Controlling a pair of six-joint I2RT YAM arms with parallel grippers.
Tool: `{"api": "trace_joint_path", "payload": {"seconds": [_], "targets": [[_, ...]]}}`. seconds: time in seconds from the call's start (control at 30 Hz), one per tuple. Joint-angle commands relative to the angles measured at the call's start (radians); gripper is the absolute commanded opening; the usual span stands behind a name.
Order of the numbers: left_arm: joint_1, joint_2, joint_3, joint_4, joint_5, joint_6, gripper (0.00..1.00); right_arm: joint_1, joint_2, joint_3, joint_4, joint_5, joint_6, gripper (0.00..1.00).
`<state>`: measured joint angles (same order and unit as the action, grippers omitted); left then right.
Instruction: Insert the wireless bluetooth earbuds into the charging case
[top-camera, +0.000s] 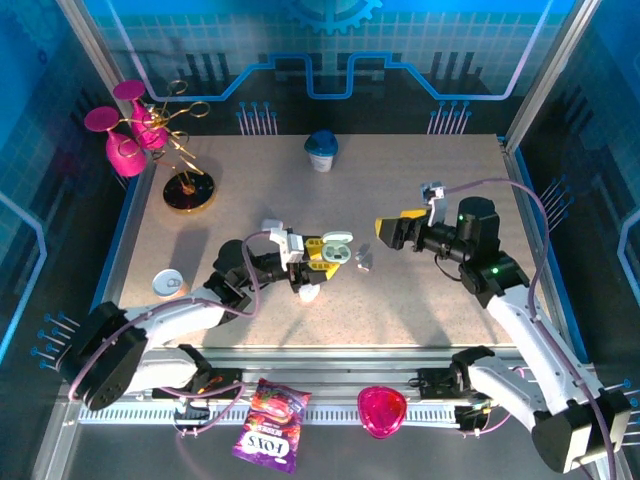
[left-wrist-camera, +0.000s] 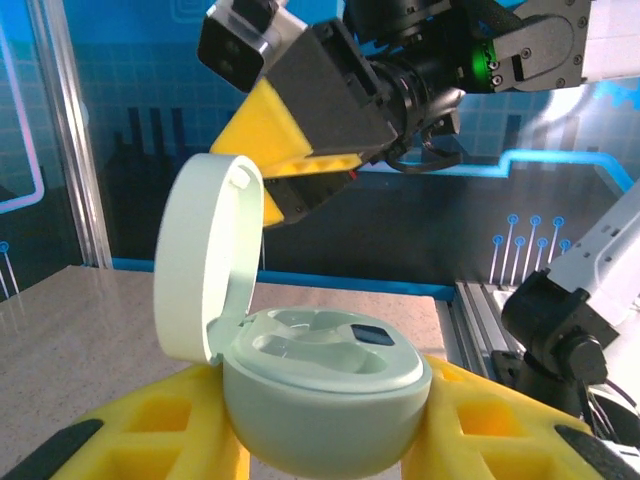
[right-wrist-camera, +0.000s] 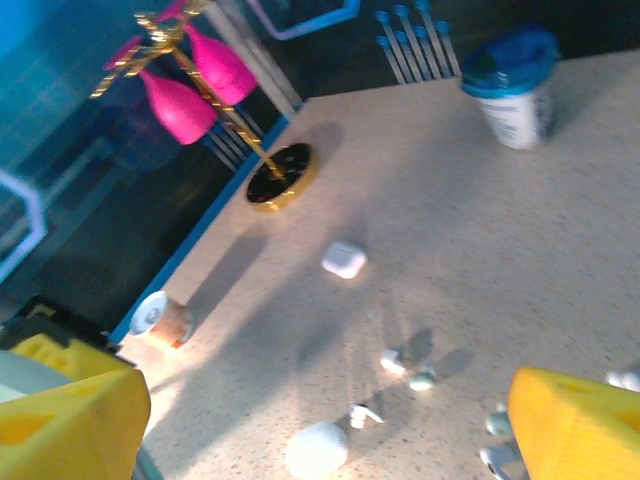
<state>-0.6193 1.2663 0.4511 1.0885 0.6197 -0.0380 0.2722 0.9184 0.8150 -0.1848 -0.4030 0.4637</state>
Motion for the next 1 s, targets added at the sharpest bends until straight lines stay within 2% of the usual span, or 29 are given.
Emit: {"api": "trace_joint_path", "payload": {"seconds": [0.0, 0.07, 0.23, 0.43, 0.5, 0.73, 0.77, 0.97], "targets": [[0.025, 0.088, -0.03, 0.303, -0.007, -0.108, 0.18, -0.009, 0.048, 0.0, -0.095, 0.101, 0.035, 0.92], [0.03, 0.125, -0.01, 0.313, 0.036, -0.106, 0.16, -0.007, 0.081, 0.0, -0.13, 0.129, 0.044, 0.92], [0.031, 0.147, 0.003, 0.313, 0.048, -0.099, 0.17, 0.007, 0.16, 0.002, -0.231, 0.219, 0.06, 0.89], [0.056, 0.124, -0.039, 0.313, 0.064, -0.091, 0.17, 0.146, 0.299, 0.03, -0.288, 0.413, -0.001, 0.85], [0.058, 0.108, -0.058, 0.314, 0.067, -0.088, 0.17, 0.184, 0.352, 0.039, -0.281, 0.456, -0.006, 0.81], [0.066, 0.067, -0.112, 0.314, 0.064, -0.054, 0.18, 0.227, 0.528, 0.059, -0.173, 0.479, -0.028, 0.64], [0.066, 0.062, -0.114, 0.314, 0.066, -0.054, 0.18, 0.234, 0.553, 0.104, -0.173, 0.483, -0.033, 0.63], [0.069, 0.035, -0.14, 0.313, 0.062, -0.048, 0.19, 0.281, 0.659, 0.195, -0.168, 0.453, -0.06, 0.61]]}}
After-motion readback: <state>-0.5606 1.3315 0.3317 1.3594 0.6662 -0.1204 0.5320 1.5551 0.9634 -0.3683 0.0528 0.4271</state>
